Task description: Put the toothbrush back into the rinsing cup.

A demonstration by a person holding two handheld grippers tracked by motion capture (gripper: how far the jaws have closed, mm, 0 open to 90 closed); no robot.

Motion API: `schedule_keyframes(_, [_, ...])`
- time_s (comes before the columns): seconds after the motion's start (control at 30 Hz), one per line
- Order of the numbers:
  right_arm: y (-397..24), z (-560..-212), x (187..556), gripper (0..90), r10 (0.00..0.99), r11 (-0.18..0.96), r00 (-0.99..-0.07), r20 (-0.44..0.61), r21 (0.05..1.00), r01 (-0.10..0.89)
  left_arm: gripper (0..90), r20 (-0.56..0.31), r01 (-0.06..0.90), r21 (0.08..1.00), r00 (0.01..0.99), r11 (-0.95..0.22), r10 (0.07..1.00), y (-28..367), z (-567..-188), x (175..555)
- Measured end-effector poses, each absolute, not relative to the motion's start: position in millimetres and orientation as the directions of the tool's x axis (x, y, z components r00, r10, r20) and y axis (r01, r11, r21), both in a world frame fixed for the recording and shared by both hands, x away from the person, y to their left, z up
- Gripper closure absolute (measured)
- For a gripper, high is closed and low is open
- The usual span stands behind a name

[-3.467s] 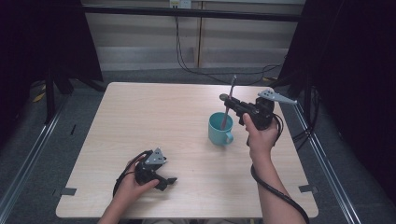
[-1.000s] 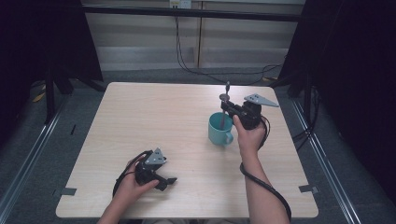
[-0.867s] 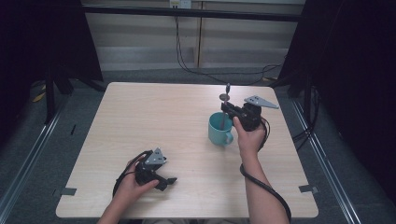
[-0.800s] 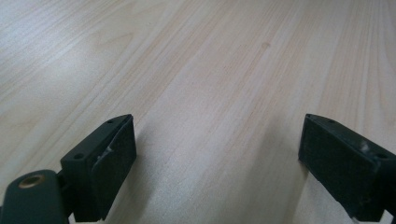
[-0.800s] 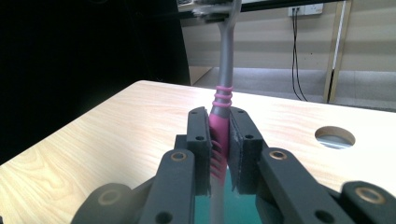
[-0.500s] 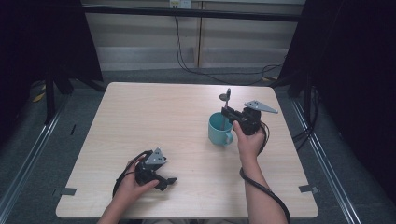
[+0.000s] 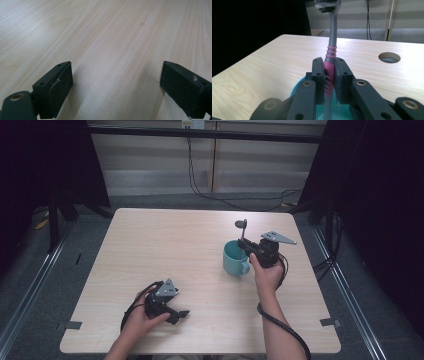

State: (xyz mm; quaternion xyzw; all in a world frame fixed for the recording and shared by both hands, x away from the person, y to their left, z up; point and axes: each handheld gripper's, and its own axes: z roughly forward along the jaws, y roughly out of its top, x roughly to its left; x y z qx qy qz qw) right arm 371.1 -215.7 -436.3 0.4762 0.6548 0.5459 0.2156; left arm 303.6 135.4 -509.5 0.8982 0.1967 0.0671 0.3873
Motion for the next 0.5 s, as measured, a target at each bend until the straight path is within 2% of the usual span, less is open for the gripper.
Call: schedule_keyframes(0.5, [-214.7,-447.1,369.2,79.6,0.860,-0.034,-0.453,0.236,0.911,0.412,11.0,-0.033,0.301,0.723,0.914,-0.622,0.405,135.3,-509.6,303.5])
